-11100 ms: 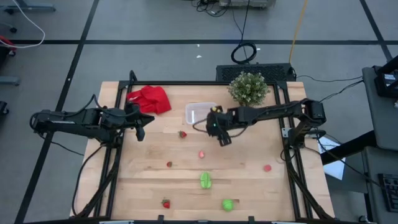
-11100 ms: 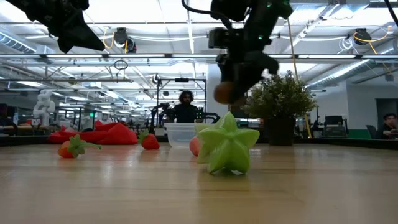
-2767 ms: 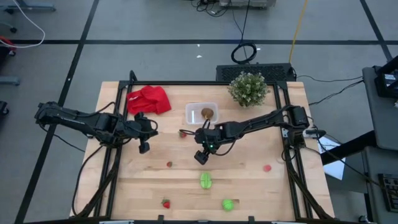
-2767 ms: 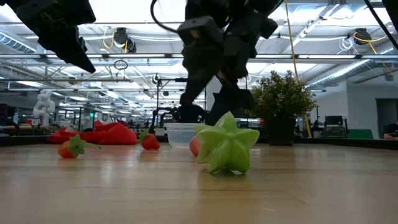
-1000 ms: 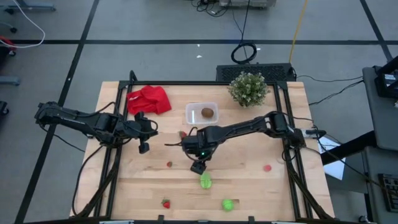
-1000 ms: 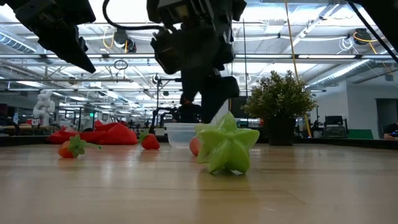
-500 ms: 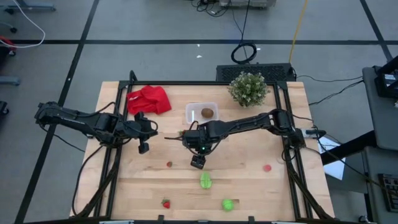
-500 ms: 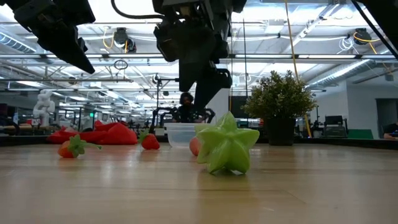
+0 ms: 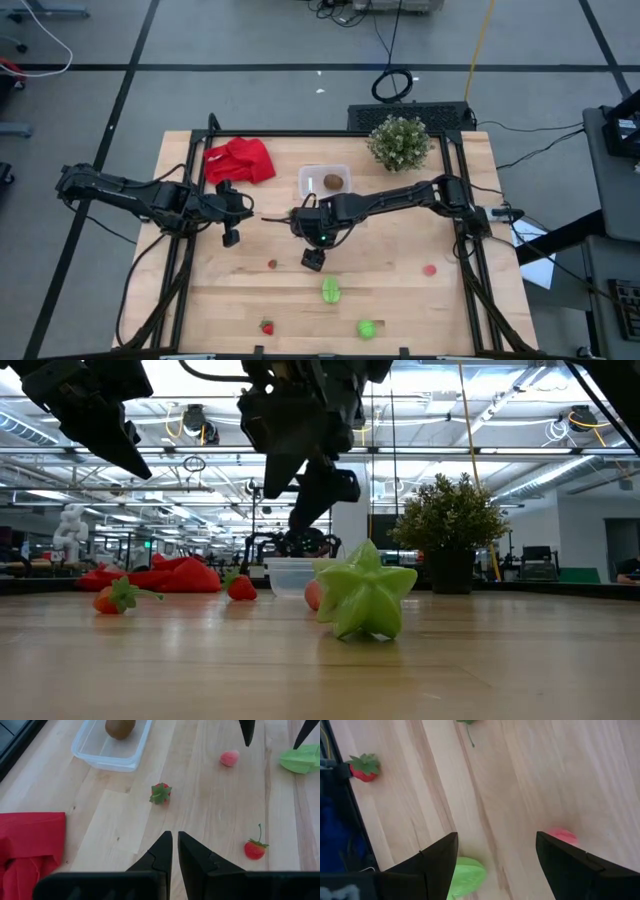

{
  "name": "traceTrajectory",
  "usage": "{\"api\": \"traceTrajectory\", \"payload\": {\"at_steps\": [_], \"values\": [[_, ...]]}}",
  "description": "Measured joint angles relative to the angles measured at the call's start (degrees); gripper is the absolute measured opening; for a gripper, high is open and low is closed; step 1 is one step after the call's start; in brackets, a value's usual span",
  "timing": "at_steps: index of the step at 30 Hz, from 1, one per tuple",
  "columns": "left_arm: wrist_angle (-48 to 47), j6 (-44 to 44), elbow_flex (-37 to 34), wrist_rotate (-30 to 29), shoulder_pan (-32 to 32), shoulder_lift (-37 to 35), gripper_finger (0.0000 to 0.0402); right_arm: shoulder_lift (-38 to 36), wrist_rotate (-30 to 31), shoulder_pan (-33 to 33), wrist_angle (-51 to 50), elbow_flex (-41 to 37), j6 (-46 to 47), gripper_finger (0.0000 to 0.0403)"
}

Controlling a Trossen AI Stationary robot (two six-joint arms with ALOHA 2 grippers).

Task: Pick and placing Produce into tupperware
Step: Put the left apricot into the bin

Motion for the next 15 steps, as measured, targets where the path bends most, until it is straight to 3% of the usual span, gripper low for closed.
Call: {"api": "traceTrajectory", "payload": {"at_steps": [15], "values": [[0.0, 0.28, 0.0, 0.0, 0.0, 0.0, 0.0033, 0.0, 0.09, -2.07, -3.71, -0.02, -0.08, 0.0256]]}}
